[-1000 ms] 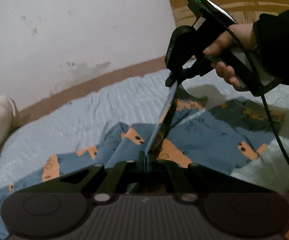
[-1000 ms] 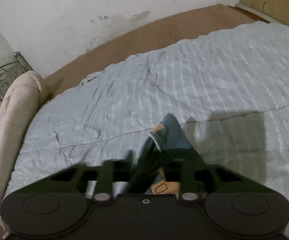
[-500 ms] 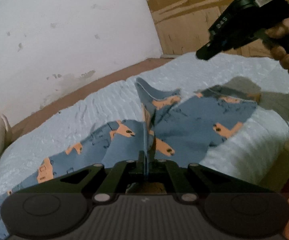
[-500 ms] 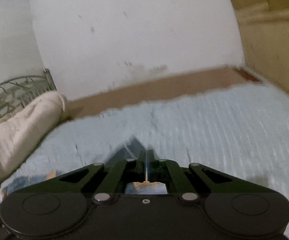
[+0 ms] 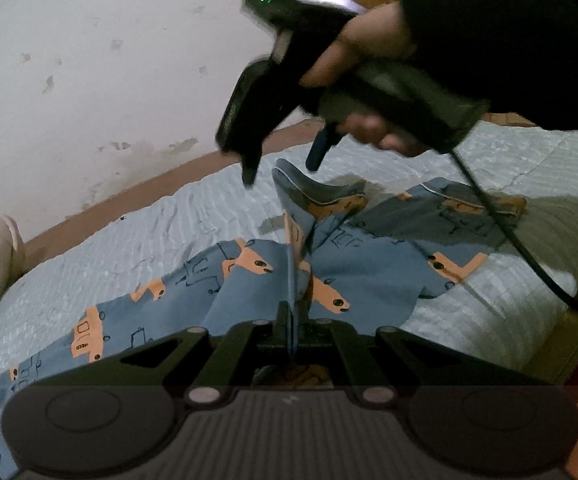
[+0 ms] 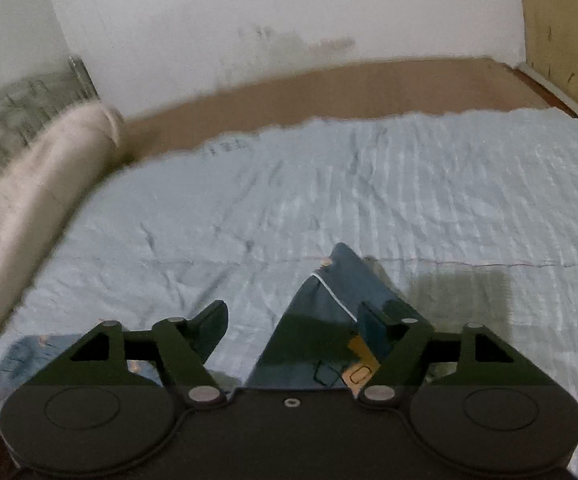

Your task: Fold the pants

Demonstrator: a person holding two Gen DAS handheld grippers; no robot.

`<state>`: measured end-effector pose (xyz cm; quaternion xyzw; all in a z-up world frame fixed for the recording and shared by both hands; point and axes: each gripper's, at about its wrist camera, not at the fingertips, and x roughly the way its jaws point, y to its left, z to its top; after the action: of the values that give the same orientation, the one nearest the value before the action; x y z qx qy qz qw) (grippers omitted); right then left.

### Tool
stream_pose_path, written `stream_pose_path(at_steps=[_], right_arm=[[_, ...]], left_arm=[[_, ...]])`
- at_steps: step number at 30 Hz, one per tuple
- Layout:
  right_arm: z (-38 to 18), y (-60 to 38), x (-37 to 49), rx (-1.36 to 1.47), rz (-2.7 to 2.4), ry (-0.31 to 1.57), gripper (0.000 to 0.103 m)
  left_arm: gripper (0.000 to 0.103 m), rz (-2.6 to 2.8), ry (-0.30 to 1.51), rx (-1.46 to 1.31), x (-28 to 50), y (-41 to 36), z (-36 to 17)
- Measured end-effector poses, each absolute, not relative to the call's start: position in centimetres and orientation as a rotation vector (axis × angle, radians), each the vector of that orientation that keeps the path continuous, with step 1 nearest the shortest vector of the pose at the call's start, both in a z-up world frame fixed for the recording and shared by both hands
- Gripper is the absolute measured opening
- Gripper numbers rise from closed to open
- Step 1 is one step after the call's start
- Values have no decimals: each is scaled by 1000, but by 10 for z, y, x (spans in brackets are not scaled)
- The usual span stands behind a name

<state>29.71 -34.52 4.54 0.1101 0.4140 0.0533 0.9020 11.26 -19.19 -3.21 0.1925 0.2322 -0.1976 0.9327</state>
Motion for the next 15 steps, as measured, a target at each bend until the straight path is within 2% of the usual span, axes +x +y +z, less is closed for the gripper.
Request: stream_pose_path(at_steps=[2,3,5,6,11,15], right_arm=[[36,-334,313,156,75,931,71],[32,-331,316,127,72,955,66],[24,-332,318,106,56,993,7],[22,-338,316,128,53,991,1],[43,-374,277,278,71,822,0],[69,-405,198,332,54,609,0]], left_arm=[[0,-403,470,389,112,-191,-31],[0,-402,466,385,111,-190,-31],[0,-401,458,376,111,-188,-29],[0,-400,454,371,111,-187,-28],[0,-396,427,345,110,-180,-21],[0,-422,419,342,108,-181,-19]])
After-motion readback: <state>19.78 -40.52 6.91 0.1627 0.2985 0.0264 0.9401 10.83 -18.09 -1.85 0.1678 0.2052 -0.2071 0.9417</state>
